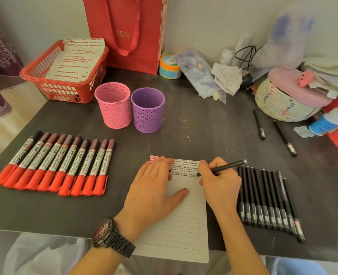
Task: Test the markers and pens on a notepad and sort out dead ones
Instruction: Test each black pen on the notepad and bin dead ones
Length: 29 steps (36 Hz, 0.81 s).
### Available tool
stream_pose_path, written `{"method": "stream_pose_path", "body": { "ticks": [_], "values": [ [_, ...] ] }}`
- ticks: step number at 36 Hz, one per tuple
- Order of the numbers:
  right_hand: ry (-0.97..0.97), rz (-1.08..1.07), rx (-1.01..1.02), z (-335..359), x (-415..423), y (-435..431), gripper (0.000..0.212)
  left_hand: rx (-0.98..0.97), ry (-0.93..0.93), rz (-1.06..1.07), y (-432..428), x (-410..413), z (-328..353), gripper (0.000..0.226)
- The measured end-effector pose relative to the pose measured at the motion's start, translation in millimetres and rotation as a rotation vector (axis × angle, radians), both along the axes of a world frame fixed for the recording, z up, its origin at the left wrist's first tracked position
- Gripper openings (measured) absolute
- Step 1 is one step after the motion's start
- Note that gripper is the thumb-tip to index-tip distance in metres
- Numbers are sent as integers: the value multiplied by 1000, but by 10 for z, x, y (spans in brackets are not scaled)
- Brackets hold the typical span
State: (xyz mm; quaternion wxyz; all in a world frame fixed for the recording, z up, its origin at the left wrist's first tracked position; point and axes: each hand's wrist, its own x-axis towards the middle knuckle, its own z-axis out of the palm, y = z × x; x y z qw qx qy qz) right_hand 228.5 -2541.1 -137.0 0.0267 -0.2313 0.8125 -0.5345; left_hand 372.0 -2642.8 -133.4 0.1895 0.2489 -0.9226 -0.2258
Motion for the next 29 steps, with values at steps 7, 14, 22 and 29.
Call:
{"method": "stream_pose_path", "body": {
  "ticks": [7,14,22,29],
  "values": [
    [-18,-5,8,6,-4,-7,33,17,-23,5,7,2,28,58],
    [-25,-12,12,-3,-19,0,33,23,-38,-3,-2,0,16,52],
    [-21,-15,19,0,-17,2,33,36,-36,4,-12,-1,-4,53],
    [-104,-62,-189,113,39,45,37,63,18,-15,6,13,15,31]
  ]
}}
